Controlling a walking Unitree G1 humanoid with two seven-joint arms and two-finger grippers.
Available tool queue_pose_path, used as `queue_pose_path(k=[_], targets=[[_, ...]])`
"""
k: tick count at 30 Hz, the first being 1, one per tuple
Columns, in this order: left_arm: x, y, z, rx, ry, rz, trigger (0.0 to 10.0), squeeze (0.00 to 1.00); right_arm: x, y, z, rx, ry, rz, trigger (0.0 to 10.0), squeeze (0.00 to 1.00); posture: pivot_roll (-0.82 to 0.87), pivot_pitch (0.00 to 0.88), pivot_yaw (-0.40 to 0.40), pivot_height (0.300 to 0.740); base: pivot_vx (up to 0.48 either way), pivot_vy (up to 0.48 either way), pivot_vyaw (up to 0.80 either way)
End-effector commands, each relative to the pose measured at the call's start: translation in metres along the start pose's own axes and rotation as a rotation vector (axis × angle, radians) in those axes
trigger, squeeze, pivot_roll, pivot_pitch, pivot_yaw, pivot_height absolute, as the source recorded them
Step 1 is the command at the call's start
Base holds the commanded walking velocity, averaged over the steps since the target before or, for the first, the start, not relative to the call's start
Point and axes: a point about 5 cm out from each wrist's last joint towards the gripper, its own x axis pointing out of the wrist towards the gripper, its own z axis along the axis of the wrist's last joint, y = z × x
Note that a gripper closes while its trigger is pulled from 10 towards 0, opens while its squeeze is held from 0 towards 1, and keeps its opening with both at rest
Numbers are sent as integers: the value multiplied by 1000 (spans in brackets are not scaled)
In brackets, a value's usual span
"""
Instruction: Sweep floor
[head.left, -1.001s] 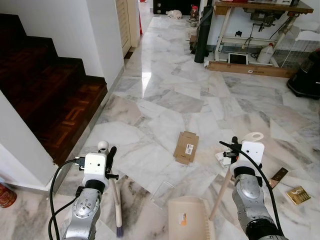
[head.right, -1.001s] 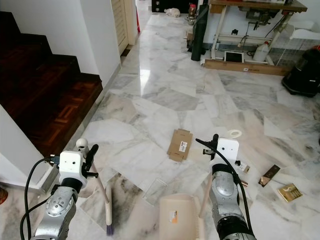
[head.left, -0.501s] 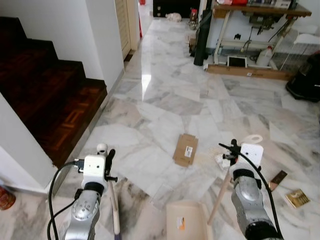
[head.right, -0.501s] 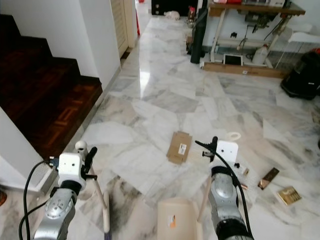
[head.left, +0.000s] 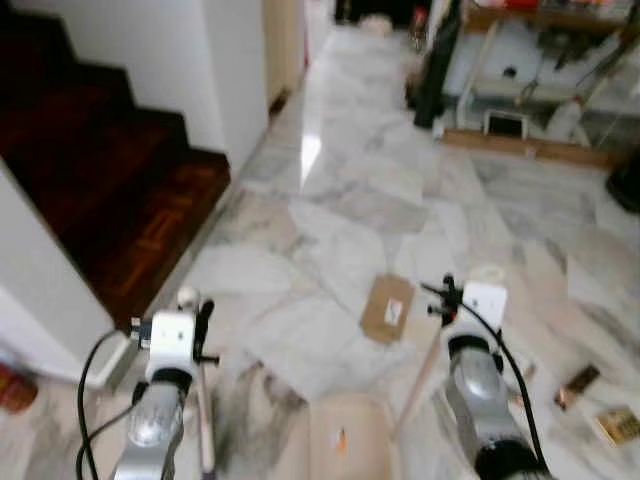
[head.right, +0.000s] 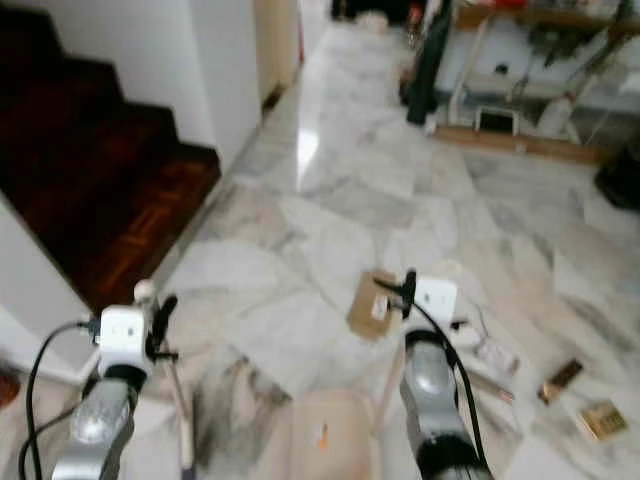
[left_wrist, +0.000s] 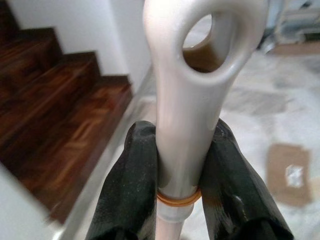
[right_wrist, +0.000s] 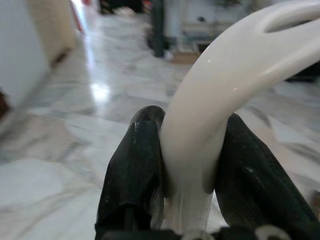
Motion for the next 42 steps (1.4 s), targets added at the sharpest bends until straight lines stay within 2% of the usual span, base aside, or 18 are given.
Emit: queue_pose_path(k=[1, 10, 17, 29, 34, 42], targets=[[4, 3, 10, 3, -48, 3, 10000, 0, 7, 6, 16, -5, -61, 18, 10000, 0, 99, 6, -9, 740, 356, 0, 0], [3, 3, 11, 10, -48, -2, 10000, 0, 8, 7, 18, 8, -67, 28, 10000, 0, 101, 13, -8, 740, 359, 0, -582], [2, 3, 10, 14, -47, -6, 10000, 0, 7, 8, 18, 7, -73, 23, 10000, 0, 101, 19, -5, 740, 318, 0, 0], [0, 3, 11, 28, -43, -19, 10000, 0, 6, 8, 17, 5, -65, 24, 10000, 0, 104, 33, -1, 740, 0, 0, 0], [0, 0, 8, 55, -18, -62, 10000, 0, 7, 9, 18, 5, -67, 27, 10000, 0, 108, 40, -1, 740, 0, 0, 0], [0, -4, 2, 52, 23, -100, 10000, 0, 9, 11, 18, -4, -59, 30, 10000, 0, 109, 50, 0, 740, 0, 0, 0]])
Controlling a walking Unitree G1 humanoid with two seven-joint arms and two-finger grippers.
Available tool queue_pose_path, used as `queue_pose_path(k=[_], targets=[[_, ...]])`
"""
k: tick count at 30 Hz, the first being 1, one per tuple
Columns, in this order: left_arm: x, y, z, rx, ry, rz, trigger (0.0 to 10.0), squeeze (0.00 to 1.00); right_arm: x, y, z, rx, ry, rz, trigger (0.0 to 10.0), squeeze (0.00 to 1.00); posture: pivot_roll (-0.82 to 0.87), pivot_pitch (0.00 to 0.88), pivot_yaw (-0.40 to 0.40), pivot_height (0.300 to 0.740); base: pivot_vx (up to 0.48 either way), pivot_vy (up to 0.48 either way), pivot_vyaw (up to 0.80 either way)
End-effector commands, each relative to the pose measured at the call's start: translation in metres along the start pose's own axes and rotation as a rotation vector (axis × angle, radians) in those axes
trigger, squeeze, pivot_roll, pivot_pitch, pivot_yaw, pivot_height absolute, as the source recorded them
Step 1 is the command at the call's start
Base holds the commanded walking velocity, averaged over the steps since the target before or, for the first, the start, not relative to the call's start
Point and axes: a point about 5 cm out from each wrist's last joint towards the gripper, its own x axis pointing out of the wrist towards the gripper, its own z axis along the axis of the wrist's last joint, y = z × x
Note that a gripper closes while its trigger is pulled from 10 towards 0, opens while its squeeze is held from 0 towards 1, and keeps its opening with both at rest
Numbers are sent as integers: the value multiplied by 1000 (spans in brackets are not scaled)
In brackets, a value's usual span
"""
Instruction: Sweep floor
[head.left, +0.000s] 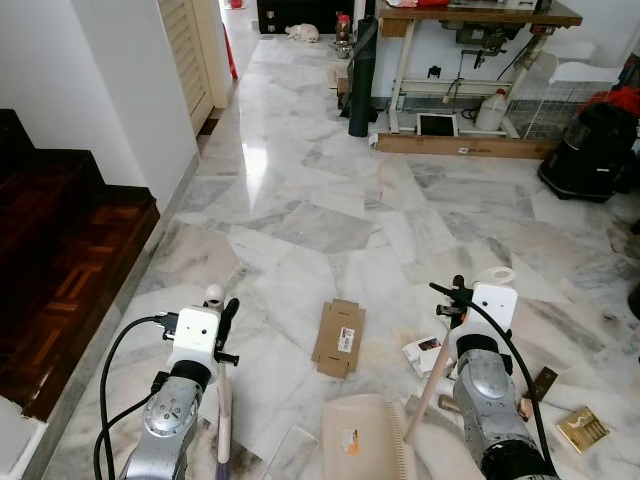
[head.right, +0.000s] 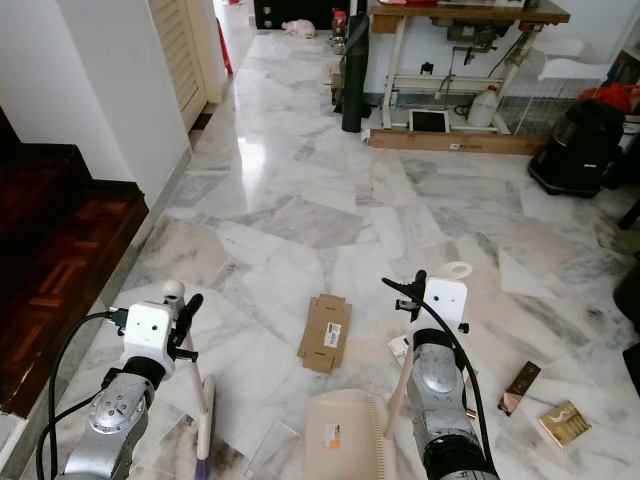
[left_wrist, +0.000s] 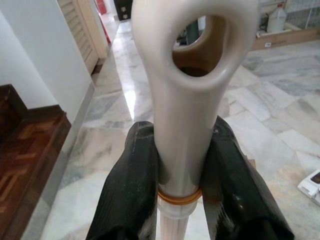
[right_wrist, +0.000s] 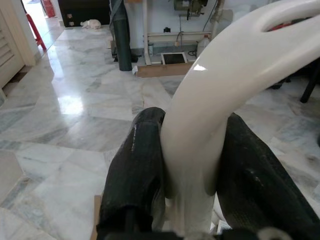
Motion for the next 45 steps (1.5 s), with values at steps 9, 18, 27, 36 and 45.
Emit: queue_pose_path(k=[9, 18, 27, 36, 45], targets=[[4, 1, 3, 2, -1, -15, 10000, 0, 4, 6, 2, -42, -15, 25, 10000, 0, 121, 60, -8, 740, 0, 0, 0], [8, -1, 7, -6, -14, -12, 10000, 0, 5, 18, -3, -55, 9, 63, 10000, 0, 136, 66, -17, 740, 0, 0, 0], [6, 0, 8, -5, -25, -14, 10000, 0, 4, 30, -1, -33, -23, 101, 10000, 0, 149, 68, -15, 740, 0, 0, 0], [6, 1, 9, -1, -31, -22, 10000, 0, 2, 31, -7, -33, 4, 101, 10000, 0, 151, 73, -5, 740, 0, 0, 0], [3, 2, 10, 3, -36, -27, 10000, 0, -10, 23, -27, -67, 69, 101, 10000, 0, 169, 80, 5, 740, 0, 0, 0]])
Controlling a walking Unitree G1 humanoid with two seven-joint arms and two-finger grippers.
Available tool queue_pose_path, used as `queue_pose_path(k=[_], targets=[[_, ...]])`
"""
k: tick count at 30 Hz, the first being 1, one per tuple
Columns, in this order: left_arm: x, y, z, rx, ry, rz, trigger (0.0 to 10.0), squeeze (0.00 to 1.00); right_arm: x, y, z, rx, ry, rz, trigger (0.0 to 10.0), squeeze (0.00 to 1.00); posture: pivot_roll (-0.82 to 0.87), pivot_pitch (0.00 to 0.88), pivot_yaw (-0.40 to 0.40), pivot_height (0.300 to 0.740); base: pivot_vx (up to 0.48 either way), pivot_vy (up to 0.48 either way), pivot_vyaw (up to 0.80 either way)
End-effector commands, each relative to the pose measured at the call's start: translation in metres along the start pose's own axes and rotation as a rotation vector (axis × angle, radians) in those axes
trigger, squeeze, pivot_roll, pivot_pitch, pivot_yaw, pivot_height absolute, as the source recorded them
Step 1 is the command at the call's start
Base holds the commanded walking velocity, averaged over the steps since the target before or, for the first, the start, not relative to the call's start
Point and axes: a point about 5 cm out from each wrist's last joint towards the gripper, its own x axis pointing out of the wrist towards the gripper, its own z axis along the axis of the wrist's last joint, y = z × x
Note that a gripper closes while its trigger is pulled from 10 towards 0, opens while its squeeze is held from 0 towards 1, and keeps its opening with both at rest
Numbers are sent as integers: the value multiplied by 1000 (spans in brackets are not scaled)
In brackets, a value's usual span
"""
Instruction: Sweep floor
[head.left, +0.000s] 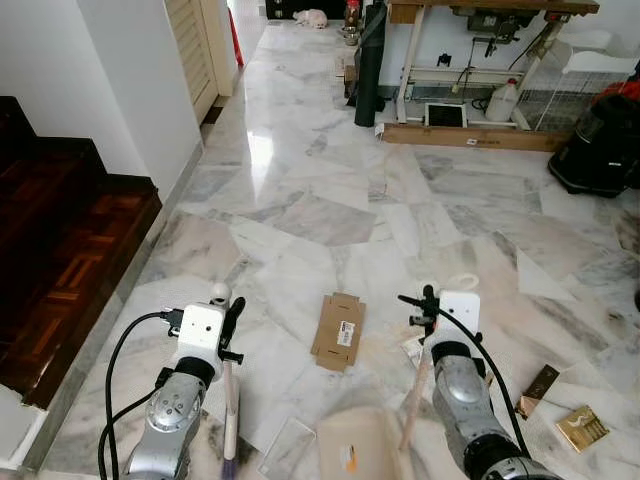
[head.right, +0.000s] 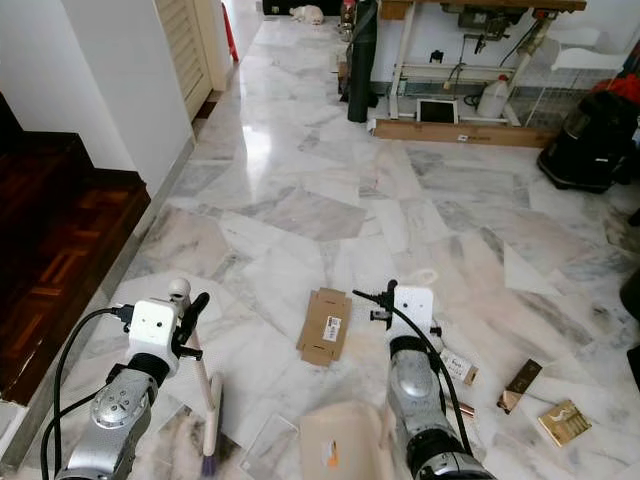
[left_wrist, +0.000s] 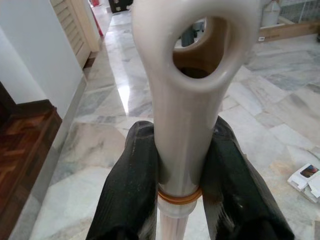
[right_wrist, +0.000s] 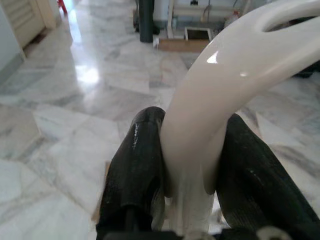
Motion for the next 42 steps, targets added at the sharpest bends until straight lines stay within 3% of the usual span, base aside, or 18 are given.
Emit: queue_pose_path(k=[1, 14, 27, 42], targets=[[0, 6, 6, 12, -25, 5, 10000, 0, 0, -3, 0, -3, -6, -9, 10000, 0, 168, 79, 8, 740, 0, 0, 0], [1, 1, 8, 9, -31, -14, 10000, 0, 0, 2, -1, -4, 3, 9, 10000, 0, 172, 76, 10, 740, 0, 0, 0], [1, 3, 11, 11, -50, -15, 10000, 0, 13, -2, 20, 27, -72, 0, 10000, 0, 172, 77, 11, 740, 0, 0, 0], [-2, 0, 9, 11, -38, -32, 10000, 0, -6, -2, -13, -15, 53, 23, 10000, 0, 179, 86, 16, 740, 0, 0, 0]])
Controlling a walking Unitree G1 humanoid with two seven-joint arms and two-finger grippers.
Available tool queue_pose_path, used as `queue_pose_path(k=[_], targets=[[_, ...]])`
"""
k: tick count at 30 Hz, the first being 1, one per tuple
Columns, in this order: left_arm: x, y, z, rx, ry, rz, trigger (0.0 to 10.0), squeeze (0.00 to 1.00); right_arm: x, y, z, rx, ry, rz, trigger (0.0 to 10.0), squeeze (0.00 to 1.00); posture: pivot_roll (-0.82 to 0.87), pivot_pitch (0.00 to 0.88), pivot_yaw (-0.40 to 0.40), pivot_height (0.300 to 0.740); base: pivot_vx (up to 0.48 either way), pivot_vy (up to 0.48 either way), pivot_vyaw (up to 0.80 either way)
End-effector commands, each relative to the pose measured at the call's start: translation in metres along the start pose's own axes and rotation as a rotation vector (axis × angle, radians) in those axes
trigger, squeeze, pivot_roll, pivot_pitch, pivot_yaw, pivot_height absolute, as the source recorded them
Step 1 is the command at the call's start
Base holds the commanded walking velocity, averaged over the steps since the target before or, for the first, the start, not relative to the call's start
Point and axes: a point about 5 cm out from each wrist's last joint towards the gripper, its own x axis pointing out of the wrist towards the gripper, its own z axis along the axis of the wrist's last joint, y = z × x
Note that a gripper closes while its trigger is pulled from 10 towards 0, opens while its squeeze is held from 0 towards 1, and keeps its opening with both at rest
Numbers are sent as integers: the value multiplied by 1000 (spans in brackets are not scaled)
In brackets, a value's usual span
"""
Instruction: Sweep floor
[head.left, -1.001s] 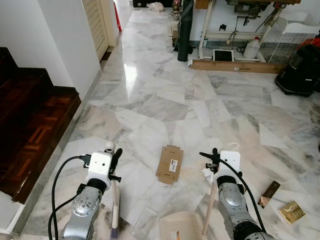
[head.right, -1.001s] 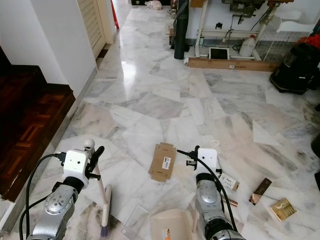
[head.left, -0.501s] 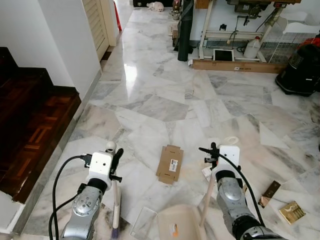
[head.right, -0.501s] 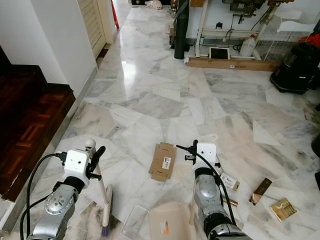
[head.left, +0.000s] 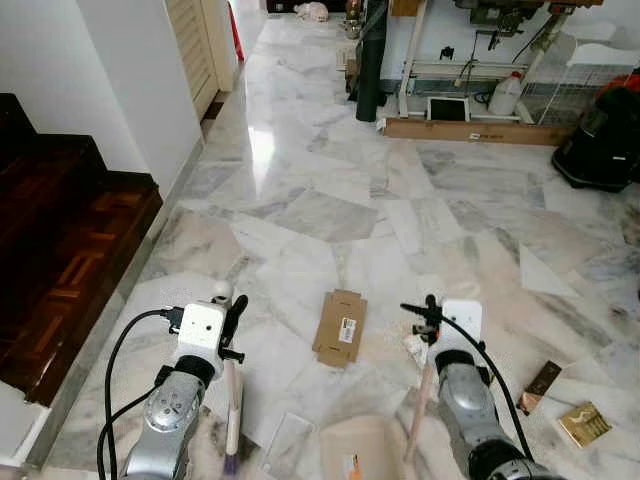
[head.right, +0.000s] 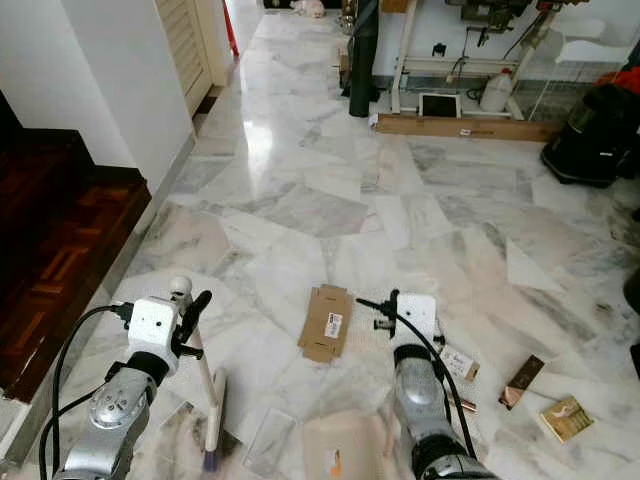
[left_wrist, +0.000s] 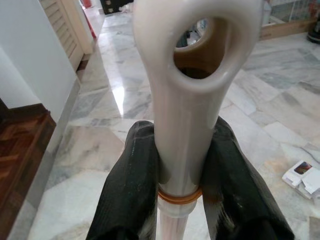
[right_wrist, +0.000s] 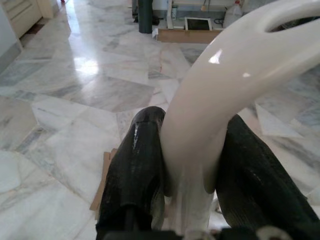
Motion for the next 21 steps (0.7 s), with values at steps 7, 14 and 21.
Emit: queue_pose_path(k=[7, 14, 21], targets=[[-2, 1, 4, 6, -11, -20, 10000, 0, -13, 3, -22, -36, 100, 28, 10000, 0, 180, 85, 20, 740, 0, 0, 0], [-1, 0, 3, 3, 3, -31, 10000, 0, -17, 3, -33, -33, 176, 42, 10000, 0, 176, 83, 21, 740, 0, 0, 0], [-1, -1, 3, -3, 1, -40, 10000, 0, -16, -2, -38, -29, 258, 24, 10000, 0, 171, 79, 22, 740, 0, 0, 0]])
